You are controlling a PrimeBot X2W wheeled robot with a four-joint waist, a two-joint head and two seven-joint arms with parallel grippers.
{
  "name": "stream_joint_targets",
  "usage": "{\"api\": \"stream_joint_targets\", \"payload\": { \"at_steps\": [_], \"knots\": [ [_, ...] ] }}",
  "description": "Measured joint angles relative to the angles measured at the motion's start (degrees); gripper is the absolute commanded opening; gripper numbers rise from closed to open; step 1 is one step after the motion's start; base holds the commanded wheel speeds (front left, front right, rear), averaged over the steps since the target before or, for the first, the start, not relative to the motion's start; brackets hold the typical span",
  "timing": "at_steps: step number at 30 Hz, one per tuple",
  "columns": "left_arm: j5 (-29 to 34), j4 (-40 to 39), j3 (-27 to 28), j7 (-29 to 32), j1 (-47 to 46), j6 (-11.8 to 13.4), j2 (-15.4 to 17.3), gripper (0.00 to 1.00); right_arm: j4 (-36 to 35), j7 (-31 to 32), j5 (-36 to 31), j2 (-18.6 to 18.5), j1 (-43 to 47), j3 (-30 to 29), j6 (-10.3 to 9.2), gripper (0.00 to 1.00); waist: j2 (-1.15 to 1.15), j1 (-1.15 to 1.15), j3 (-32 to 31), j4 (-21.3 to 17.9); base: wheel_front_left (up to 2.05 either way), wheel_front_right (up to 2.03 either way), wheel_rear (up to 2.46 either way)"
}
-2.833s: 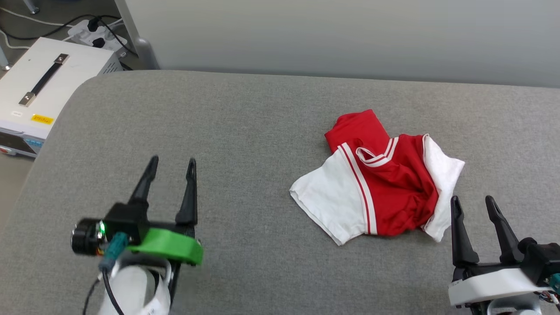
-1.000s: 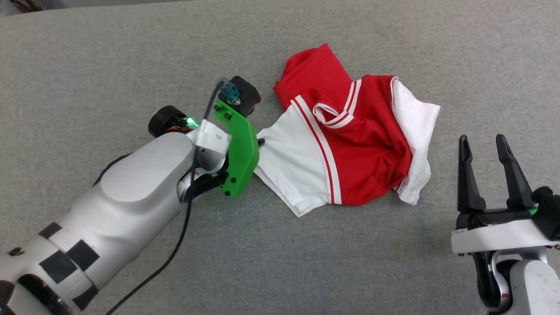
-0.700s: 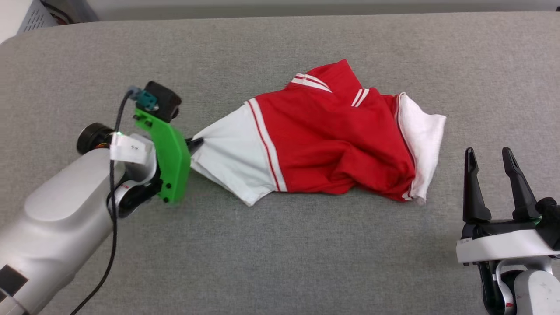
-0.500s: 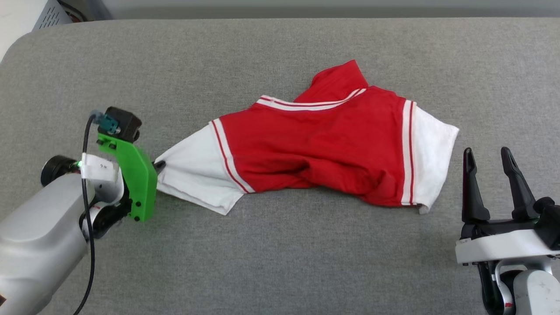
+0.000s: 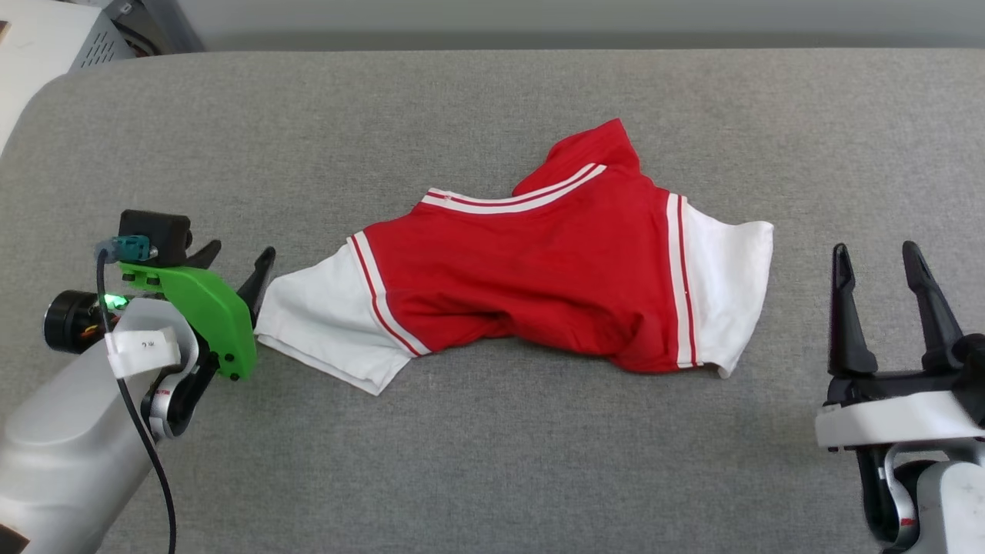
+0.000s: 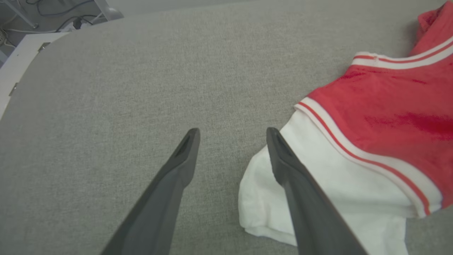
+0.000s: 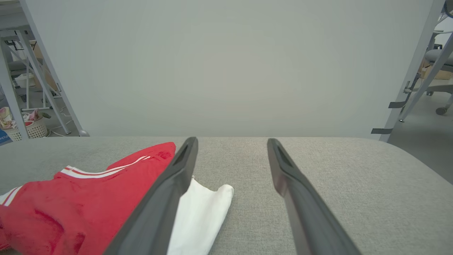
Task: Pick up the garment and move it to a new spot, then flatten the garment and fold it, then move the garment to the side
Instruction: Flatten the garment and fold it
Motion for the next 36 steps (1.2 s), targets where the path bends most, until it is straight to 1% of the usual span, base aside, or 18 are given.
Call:
{"api": "stream_joint_targets", "payload": {
  "at_steps": [1, 3, 4, 6, 8, 10, 11, 14, 15, 17, 18, 22, 25, 27, 29, 32, 34, 36],
  "knots": [
    [0.4, -0.5, 0.5, -2.5, 0.2, 0.9, -0.1, 1.0, -0.3, 0.0, -0.7, 0.0, -0.4, -0.4, 0.0, 1.0, 0.0, 0.0, -0.4, 0.1, 0.0, 0.0, 0.0],
    [2.2, -2.0, 2.3, -8.5, 1.0, 3.8, -0.3, 1.0, -1.1, 0.0, -2.0, -0.3, -1.9, -1.1, 0.0, 1.0, 0.0, 0.0, -1.2, 0.5, 0.0, 0.0, 0.0],
    [2.9, -2.8, 2.9, -9.6, 1.5, 4.9, -0.2, 1.0, -1.3, 0.0, -2.2, -0.7, -2.7, -1.3, 0.0, 1.0, 0.0, 0.0, -1.6, 0.7, 0.0, 0.0, 0.0],
    [4.0, -6.2, 5.4, -11.0, 3.2, 8.1, -0.1, 1.0, -1.7, 0.0, -2.5, -2.7, -5.0, -1.2, 0.0, 1.0, 0.0, 0.0, -2.2, 1.2, 0.0, 0.0, 0.0],
    [7.1, -10.9, 9.1, -11.3, 5.2, 11.4, 0.2, 1.0, -1.5, 0.0, -2.5, -5.2, -7.2, -0.7, 0.0, 1.0, 0.0, 0.0, -2.6, 1.8, 0.0, 0.0, 0.0],
    [12.2, -18.0, 14.8, -11.3, 7.8, 15.3, 0.3, 1.0, -0.3, -0.1, -2.3, -8.4, -9.8, 0.5, 0.0, 1.0, 0.0, 0.0, -2.9, 2.5, 0.0, 0.0, 0.0],
    [14.2, -20.5, 17.2, -11.3, 9.3, 16.7, 0.1, 1.0, 0.6, -0.1, -2.0, -9.5, -10.8, 1.1, 0.0, 1.0, 0.0, 0.0, -2.9, 2.7, 0.0, 0.0, 0.0],
    [21.8, -28.9, 24.0, -11.3, 17.1, 21.3, -1.5, 1.0, 6.4, 0.0, -0.1, -15.1, -14.3, 5.4, 0.0, 1.0, 0.0, 0.0, -2.9, 3.4, 0.0, 0.0, 0.0],
    [23.8, -30.7, 25.5, -11.3, 19.2, 22.3, -2.2, 1.0, 7.7, 0.9, 0.6, -16.7, -15.3, 6.8, 0.0, 1.0, 0.0, 0.0, -2.9, 3.5, 0.0, 0.0, 0.0],
    [27.8, -34.5, 28.4, -11.3, 23.7, 23.6, -4.4, 1.0, 9.8, 5.5, 3.2, -20.3, -17.9, 10.1, 0.0, 1.0, 0.0, 0.0, -2.7, 3.8, 0.0, 0.0, 0.0],
    [29.0, -35.7, 29.5, -11.3, 25.3, 23.9, -5.3, 1.0, 10.3, 7.7, 4.3, -21.4, -19.0, 11.4, 0.0, 1.0, 0.0, 0.0, -2.5, 3.8, 0.0, 0.0, 0.0],
    [35.1, -39.5, 33.8, -11.3, 30.6, 24.3, -10.5, 1.0, 12.2, 19.9, 10.4, -27.4, -23.2, 17.3, 0.0, 1.0, 0.0, 0.0, -1.5, 4.3, 0.0, 0.0, 0.0],
    [38.0, -40.2, 36.2, -11.3, 33.1, 23.0, -14.2, 1.0, 12.5, 29.6, 15.7, -31.4, -25.3, 22.0, 0.0, 1.0, 0.0, 0.0, -0.4, 4.7, 0.0, 0.0, 0.0],
    [39.7, -40.2, 37.9, -11.3, 34.0, 21.4, -16.5, 1.0, 12.4, 36.3, 19.2, -34.3, -26.3, 25.6, 0.0, 1.0, 0.0, 0.0, 0.5, 5.1, 0.0, 0.0, 0.0],
    [41.4, -39.8, 39.2, -11.3, 34.4, 19.9, -18.6, 1.0, 12.3, 42.4, 23.0, -36.4, -27.1, 28.6, 0.0, 1.0, 0.0, 0.0, 1.5, 5.4, 0.0, 0.0, 0.0],
    [43.4, -39.0, 41.0, -11.3, 34.5, 17.5, -21.6, 1.0, 12.5, 49.6, 27.5, -37.7, -28.5, 31.5, 0.0, 1.0, 0.0, 0.0, 3.1, 6.0, 0.0, 0.0, 0.0],
    [45.0, -38.5, 42.4, -11.3, 34.5, 15.7, -23.5, 1.0, 13.0, 52.2, 28.7, -38.2, -29.6, 33.0, 0.0, 1.0, 0.0, 0.0, 4.3, 6.3, 0.0, 0.0, 0.0],
    [46.1, -37.9, 43.3, -11.3, 34.4, 14.1, -25.2, 1.0, 14.4, 53.1, 29.6, -38.2, -30.5, 33.9, 0.0, 1.0, 0.0, 0.0, 5.5, 6.8, 0.0, 0.0, 0.0]
  ]
}}
